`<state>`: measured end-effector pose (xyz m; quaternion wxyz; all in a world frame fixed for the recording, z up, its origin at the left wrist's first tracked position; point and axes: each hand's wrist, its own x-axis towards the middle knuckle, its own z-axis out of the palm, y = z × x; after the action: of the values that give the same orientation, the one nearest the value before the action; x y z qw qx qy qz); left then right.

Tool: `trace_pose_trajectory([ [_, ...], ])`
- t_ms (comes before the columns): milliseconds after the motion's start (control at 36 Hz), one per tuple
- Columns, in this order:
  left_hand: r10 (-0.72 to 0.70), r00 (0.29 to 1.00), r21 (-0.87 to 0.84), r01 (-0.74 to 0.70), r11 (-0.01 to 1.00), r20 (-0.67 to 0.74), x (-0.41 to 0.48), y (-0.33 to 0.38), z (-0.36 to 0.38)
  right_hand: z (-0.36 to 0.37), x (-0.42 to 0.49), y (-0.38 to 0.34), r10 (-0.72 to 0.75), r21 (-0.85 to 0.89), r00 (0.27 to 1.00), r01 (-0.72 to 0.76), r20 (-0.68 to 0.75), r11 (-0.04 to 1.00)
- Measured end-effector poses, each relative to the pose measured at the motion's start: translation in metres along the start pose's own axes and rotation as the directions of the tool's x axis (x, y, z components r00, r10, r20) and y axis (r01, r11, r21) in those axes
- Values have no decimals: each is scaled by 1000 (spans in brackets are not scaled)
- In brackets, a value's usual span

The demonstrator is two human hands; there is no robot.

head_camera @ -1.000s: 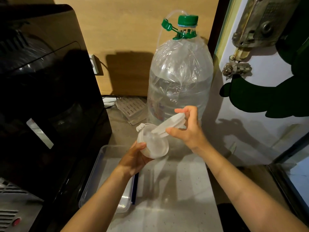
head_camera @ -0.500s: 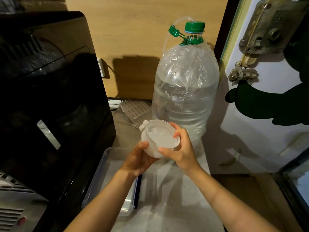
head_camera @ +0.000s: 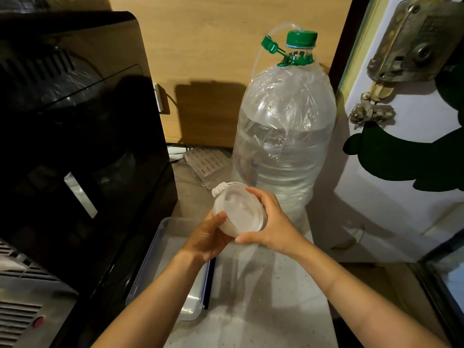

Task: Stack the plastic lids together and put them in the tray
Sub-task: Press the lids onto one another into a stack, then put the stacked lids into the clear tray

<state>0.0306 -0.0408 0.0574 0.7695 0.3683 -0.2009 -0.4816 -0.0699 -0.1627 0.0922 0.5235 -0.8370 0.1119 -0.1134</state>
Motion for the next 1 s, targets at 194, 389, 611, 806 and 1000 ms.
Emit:
trace_pose_trajectory([
  [194,21,1000,166,-19,986,-12,-1,2,-1,-1,4,-7,59,-168,995,-46,78,985],
  [389,41,999,273,-34,961,-23,-2,4,-4,4,8,-8,89,-213,991,-66,101,975],
  [611,26,998,346,-5,938,-55,-8,7,-13,18,12,-7,103,-272,988,-70,111,960],
  [806,95,979,535,16,845,-180,-24,21,-20,30,24,-10,124,-145,958,-88,258,985],
  [1000,248,922,815,109,568,-296,-34,29,-29,41,45,-19,221,138,919,-278,326,951],
])
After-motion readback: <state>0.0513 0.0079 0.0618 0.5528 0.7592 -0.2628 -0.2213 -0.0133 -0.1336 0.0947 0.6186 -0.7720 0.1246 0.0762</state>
